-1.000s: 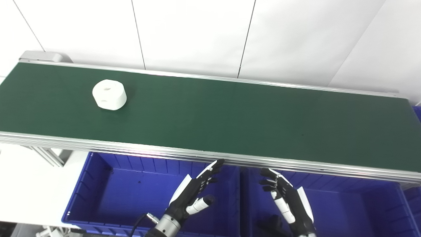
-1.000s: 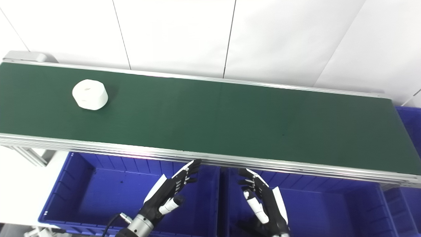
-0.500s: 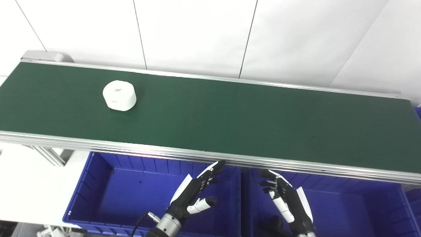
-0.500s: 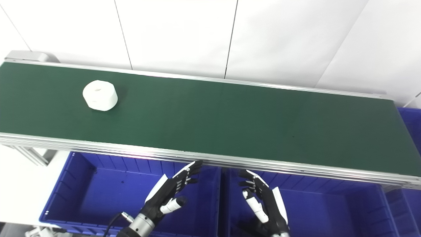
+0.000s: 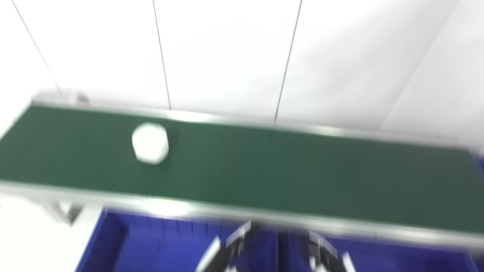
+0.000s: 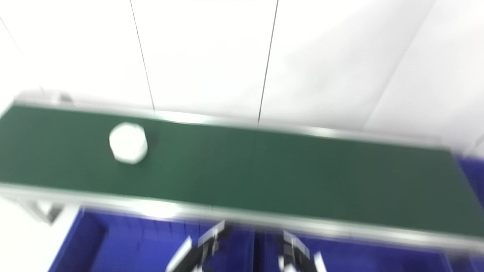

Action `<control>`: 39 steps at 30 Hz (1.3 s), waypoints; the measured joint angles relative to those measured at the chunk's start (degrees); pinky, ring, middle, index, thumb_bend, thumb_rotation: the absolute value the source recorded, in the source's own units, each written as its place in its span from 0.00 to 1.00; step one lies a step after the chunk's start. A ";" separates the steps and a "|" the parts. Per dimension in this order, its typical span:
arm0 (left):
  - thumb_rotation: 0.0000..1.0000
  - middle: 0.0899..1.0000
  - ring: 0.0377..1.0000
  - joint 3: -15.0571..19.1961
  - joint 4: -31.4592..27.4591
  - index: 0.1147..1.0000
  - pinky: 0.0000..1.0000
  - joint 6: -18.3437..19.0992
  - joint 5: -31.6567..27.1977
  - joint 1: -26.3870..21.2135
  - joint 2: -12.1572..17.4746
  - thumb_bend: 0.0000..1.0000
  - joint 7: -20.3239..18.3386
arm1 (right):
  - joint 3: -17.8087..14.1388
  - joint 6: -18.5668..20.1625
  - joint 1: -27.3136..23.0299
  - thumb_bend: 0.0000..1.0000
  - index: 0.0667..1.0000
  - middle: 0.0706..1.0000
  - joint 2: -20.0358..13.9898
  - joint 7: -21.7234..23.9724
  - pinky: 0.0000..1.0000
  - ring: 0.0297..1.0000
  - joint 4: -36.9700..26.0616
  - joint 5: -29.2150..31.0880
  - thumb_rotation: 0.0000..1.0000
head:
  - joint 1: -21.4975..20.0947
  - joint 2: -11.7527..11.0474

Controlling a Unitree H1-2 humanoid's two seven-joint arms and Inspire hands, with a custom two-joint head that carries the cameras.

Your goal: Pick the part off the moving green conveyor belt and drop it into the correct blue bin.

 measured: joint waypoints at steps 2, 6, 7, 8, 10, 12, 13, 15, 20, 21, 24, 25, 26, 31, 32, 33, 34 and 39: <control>0.92 0.93 0.92 -0.01 -0.02 0.90 0.83 -0.01 0.00 -0.09 -0.02 1.00 0.00 | 0.28 0.00 -0.08 0.75 0.77 0.77 -0.21 -0.15 0.64 0.70 0.00 -0.05 0.97 | 0.00 0.00; 0.91 0.93 0.92 -0.01 -0.04 0.90 0.83 0.00 -0.01 -0.10 -0.02 1.00 0.00 | 0.66 0.00 -0.29 0.73 0.76 0.77 -0.60 -0.87 0.63 0.70 0.00 -0.14 0.97 | 0.00 -0.17; 0.91 0.93 0.92 -0.01 -0.03 0.90 0.83 0.00 -0.01 -0.10 -0.02 1.00 0.00 | 0.78 0.00 -0.35 0.73 0.76 0.77 -0.71 -0.96 0.63 0.70 0.02 -0.12 0.97 | 0.00 -0.17; 0.92 0.93 0.92 -0.01 -0.03 0.90 0.83 0.00 -0.01 -0.10 -0.02 1.00 0.00 | 0.92 0.00 -0.43 0.73 0.76 0.77 -0.79 -1.01 0.63 0.69 0.09 -0.08 0.96 | 0.09 -0.26; 0.92 0.93 0.92 -0.01 -0.03 0.89 0.83 0.00 0.02 -0.10 -0.02 1.00 0.00 | 1.08 0.00 -0.56 0.74 0.76 0.77 -0.85 -1.11 0.64 0.69 0.34 -0.01 0.96 | 0.17 -0.26; 0.91 0.93 0.91 -0.02 -0.03 0.89 0.82 0.00 0.06 -0.10 -0.02 1.00 0.00 | 1.14 0.00 -0.67 0.74 0.76 0.77 -0.84 -1.14 0.64 0.70 0.62 0.01 0.96 | 0.35 -0.09; 0.91 0.93 0.91 -0.03 -0.03 0.89 0.82 0.00 0.08 -0.10 -0.02 1.00 0.01 | 1.14 0.00 -0.70 0.74 0.77 0.77 -0.85 -1.15 0.64 0.70 0.73 0.01 0.97 | 0.61 0.17; 0.91 0.92 0.91 -0.06 -0.06 0.89 0.82 0.00 0.09 -0.10 -0.02 1.00 0.00 | 1.15 0.00 -0.70 0.74 0.77 0.77 -0.85 -1.19 0.64 0.70 0.75 0.02 0.97 | 0.61 0.44; 0.89 0.91 0.90 -0.54 -4.52 0.87 0.80 0.07 -0.24 0.96 0.01 1.00 -0.14 | 1.17 0.00 -0.69 0.76 0.78 0.77 -0.85 -1.17 0.65 0.70 0.74 0.24 0.97 | 0.70 0.70; 0.89 0.90 0.89 -0.88 -7.19 0.86 0.79 0.11 -0.53 1.74 0.01 1.00 -0.40 | 1.18 0.00 -0.69 0.76 0.78 0.78 -0.86 -1.15 0.65 0.71 0.74 0.39 0.97 | 0.70 0.70; 0.90 0.90 0.88 -2.41 -16.50 0.85 0.77 0.06 -2.59 3.47 -0.11 1.00 -1.48 | 1.17 0.00 -0.74 0.75 0.78 0.78 -0.86 -1.01 0.65 0.71 0.76 0.82 0.97 | 0.97 0.70; 0.89 0.89 0.88 -2.76 -17.95 0.86 0.77 -0.04 -2.83 3.55 -0.20 1.00 -1.73 | 1.18 0.00 -0.79 0.75 0.78 0.78 -0.85 -0.97 0.64 0.71 0.79 0.84 0.97 | 0.97 0.70; 0.89 0.89 0.88 -3.19 -19.63 0.86 0.77 0.22 -3.33 3.55 -0.36 1.00 -2.04 | 1.19 -0.01 -0.92 0.75 0.78 0.78 -0.84 -0.88 0.64 0.71 0.89 0.94 0.97 | 0.97 0.70; 0.82 0.87 0.86 -3.77 -28.48 0.84 0.76 2.71 -6.57 2.89 -0.55 1.00 -3.17 | 1.45 -0.01 -1.67 0.73 0.78 0.78 -0.84 -0.82 0.63 0.71 1.76 1.05 0.98 | 1.32 0.70; 0.78 0.87 0.86 -3.37 -29.79 0.85 0.76 3.51 -6.56 2.33 -0.51 1.00 -3.23 | 1.55 -0.01 -1.77 0.74 0.79 0.78 -0.83 -0.82 0.63 0.70 1.84 1.06 0.98 | 1.40 0.70; 0.76 0.88 0.87 -3.04 -30.80 0.85 0.77 4.09 -6.52 1.58 -0.44 1.00 -3.36 | 1.61 -0.02 -1.88 0.74 0.79 0.78 -0.81 -0.81 0.63 0.70 1.94 1.06 0.98 | 1.41 0.70; 0.71 0.90 0.89 -2.35 -31.60 0.86 0.78 4.29 -6.48 0.65 -0.23 1.00 -3.39 | 1.64 -0.01 -2.00 0.73 0.79 0.79 -0.80 -0.78 0.63 0.70 2.04 1.08 0.98 | 1.49 0.70; 0.63 0.94 0.91 2.36 -33.10 0.88 0.79 7.37 -3.54 -6.83 3.00 1.00 -3.91 | 1.95 -0.03 -3.07 0.73 0.79 0.78 -0.75 -0.72 0.63 0.70 3.57 1.09 0.98 | 2.19 0.27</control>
